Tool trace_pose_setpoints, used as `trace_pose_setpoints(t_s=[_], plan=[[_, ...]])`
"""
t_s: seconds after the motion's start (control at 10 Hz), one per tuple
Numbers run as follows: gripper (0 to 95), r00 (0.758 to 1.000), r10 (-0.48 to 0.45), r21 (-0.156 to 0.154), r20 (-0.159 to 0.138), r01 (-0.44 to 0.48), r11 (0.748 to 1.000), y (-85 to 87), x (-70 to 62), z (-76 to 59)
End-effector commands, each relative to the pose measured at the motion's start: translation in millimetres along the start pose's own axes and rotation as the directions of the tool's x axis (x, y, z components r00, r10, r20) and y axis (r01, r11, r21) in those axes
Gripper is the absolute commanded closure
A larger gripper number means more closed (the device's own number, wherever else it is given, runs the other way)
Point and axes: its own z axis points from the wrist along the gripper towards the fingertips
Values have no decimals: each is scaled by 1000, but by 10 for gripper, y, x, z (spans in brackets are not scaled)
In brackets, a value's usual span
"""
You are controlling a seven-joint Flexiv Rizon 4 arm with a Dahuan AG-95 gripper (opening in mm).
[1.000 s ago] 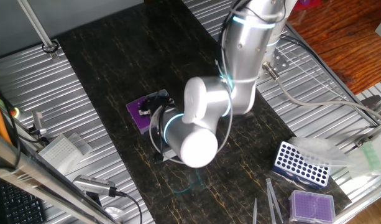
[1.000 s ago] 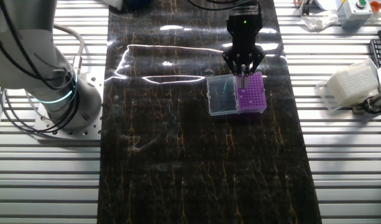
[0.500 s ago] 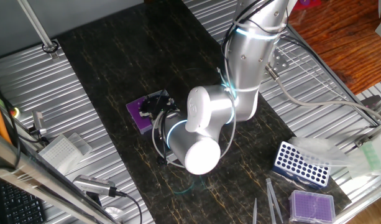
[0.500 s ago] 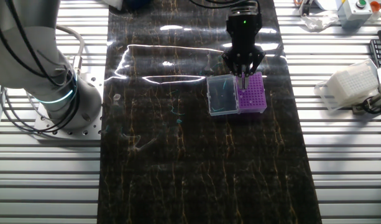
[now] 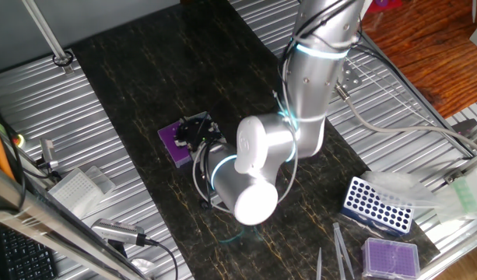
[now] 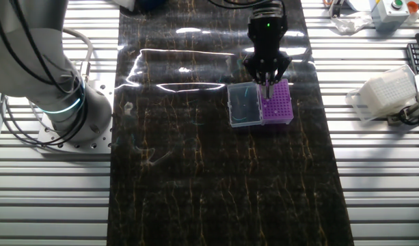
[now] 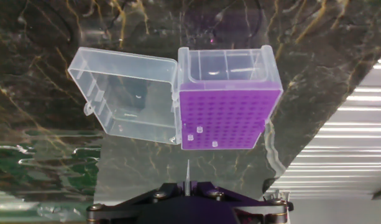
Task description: Insert a small pipette tip into the holder for small pipette tips
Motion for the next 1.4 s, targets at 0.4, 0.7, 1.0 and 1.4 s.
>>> trace_pose_setpoints(t_s=[0.4,0.7,1.0,1.4], plan=[[950,999,-17,1,-45,17,1000,10,48,38],[950,997,-12,5,-73,13,1000,-3,3,137],[950,997,-1,12,-75,2,1000,-26,-44,192],[950,997,15,41,-74,-12,999,-14,-74,257]])
